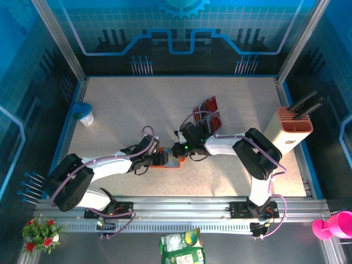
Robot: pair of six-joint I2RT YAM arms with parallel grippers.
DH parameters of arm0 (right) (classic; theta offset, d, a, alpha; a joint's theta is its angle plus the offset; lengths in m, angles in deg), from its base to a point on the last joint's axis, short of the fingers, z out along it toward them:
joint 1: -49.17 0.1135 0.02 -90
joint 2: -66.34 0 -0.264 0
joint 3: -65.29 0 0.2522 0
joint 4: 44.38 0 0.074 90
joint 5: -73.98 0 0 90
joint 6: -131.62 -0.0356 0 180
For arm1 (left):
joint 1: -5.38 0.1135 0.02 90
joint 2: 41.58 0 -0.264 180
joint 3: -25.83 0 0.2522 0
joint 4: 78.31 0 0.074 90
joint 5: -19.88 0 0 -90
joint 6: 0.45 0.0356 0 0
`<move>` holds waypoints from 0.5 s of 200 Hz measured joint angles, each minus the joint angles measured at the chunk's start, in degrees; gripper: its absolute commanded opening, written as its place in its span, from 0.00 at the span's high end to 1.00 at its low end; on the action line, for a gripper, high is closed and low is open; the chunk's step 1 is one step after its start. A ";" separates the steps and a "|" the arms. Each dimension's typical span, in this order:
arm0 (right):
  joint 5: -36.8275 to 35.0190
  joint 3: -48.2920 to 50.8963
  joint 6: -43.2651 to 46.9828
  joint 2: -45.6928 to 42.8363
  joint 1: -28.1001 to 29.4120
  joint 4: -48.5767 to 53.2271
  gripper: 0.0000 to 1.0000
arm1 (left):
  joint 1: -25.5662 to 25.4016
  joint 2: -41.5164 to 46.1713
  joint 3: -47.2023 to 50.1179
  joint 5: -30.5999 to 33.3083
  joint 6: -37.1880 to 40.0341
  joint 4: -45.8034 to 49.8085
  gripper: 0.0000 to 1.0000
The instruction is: Put the credit cards into the card holder
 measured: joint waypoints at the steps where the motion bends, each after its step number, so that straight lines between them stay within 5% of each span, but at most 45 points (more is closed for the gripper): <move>1: 0.02 0.00 -0.09 0.00 -0.02 -0.04 0.99 | 0.00 -0.02 0.00 0.04 0.04 0.00 0.38; 51: 1.07 2.29 -1.79 -2.49 -0.31 -0.83 0.68 | 0.00 -0.72 -0.46 0.85 0.44 0.42 0.46; 100: 1.05 2.91 -3.32 -3.89 -0.81 -1.73 0.61 | 0.02 -0.72 -0.46 1.09 0.44 0.55 0.48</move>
